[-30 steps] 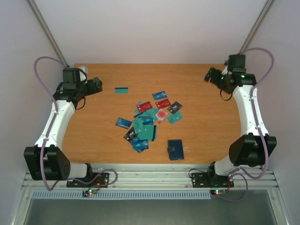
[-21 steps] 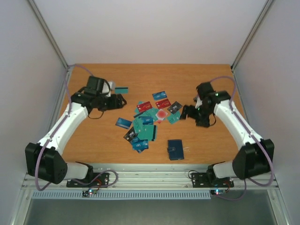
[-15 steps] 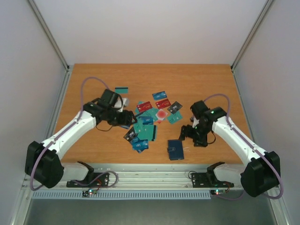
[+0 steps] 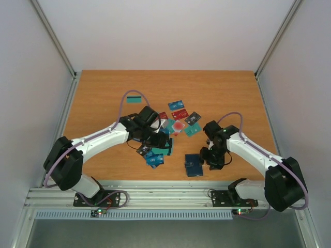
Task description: Put the credit cards into the card holder
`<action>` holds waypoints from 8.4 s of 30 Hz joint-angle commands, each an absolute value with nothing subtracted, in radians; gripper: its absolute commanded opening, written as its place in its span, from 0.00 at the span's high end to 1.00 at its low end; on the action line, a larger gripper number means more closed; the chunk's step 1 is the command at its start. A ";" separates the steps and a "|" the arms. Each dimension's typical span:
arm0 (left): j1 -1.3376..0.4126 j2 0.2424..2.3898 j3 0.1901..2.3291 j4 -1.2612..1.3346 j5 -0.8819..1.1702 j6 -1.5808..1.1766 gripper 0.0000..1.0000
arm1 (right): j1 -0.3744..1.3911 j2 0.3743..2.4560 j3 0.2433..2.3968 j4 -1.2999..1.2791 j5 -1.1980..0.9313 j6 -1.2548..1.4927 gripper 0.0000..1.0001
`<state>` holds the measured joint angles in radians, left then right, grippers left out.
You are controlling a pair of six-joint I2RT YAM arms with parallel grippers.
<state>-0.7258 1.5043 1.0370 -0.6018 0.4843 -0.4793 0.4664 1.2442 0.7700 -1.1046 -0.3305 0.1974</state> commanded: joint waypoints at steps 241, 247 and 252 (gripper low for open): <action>-0.541 1.247 1.390 -0.698 0.437 -0.423 0.49 | 0.479 1.556 1.879 -1.165 -1.003 -0.035 0.99; -0.537 1.192 1.338 -0.589 0.551 -0.495 0.49 | 0.479 1.521 1.822 -1.066 -1.092 -0.025 0.99; -0.525 1.159 1.333 -0.544 0.653 -0.531 0.48 | 0.474 1.506 1.805 -1.018 -1.125 -0.026 0.99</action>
